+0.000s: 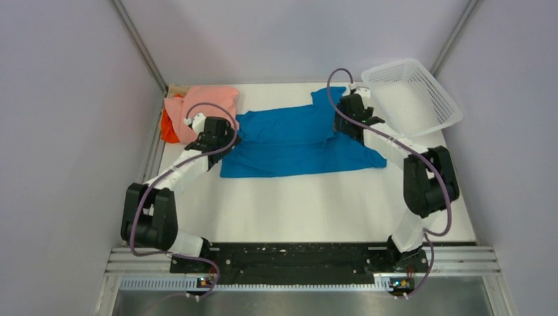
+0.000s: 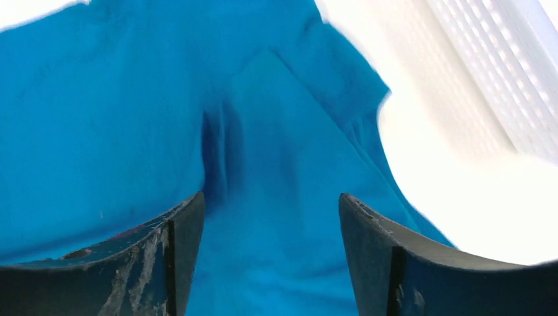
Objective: Fold and stack the t-shirts
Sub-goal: Fold the flattened tshirt in 1/3 of the way
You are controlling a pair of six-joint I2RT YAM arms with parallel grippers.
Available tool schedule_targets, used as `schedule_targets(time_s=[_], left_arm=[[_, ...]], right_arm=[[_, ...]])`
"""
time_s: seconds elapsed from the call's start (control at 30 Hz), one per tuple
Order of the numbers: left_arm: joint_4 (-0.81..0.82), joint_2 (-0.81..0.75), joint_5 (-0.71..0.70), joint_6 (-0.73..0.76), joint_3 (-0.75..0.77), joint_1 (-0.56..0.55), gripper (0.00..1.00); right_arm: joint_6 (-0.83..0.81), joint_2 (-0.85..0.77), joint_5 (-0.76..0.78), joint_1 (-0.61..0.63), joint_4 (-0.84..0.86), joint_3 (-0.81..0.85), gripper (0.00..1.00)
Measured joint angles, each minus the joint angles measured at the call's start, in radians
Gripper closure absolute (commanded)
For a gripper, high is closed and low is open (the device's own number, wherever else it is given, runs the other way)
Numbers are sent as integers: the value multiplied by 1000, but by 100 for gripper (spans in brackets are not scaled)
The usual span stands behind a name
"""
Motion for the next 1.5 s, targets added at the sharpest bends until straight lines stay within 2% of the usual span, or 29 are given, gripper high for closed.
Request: schedule_targets(time_s=[0.13,0.2,0.27,0.43,0.63,0.83,1.1,1.23,1.33,1.5], left_arm=[[6,-107,79,20,-31,0,1],[26,-132,136,27,-70,-1,1],[52,-136,202,38,-117,-3,1],[124,-95,384,66,-178,-23,1],[188,54,500,97,-140,-35,1],[228,129,542,106,-86,-35,1],[231,134,539,110,-82,-35,1],[227,134,529,113,-81,-35,1],[227,134,525,114,-81,-36,1],[236,133,522,113,-87,-36,1]], right_arm=[[15,-205,-64,0,25,-199,14],[26,-279,-135,0,44,-274,4],[38,-317,-223,0,73,-329,3],[64,-294,-381,0,116,-396,2],[74,-187,-435,0,145,-388,2],[74,-33,-445,0,157,-244,2],[52,224,-434,0,137,164,2],[31,229,-419,0,133,231,2],[19,180,-393,0,148,169,2],[40,-47,-351,-1,181,-165,1]])
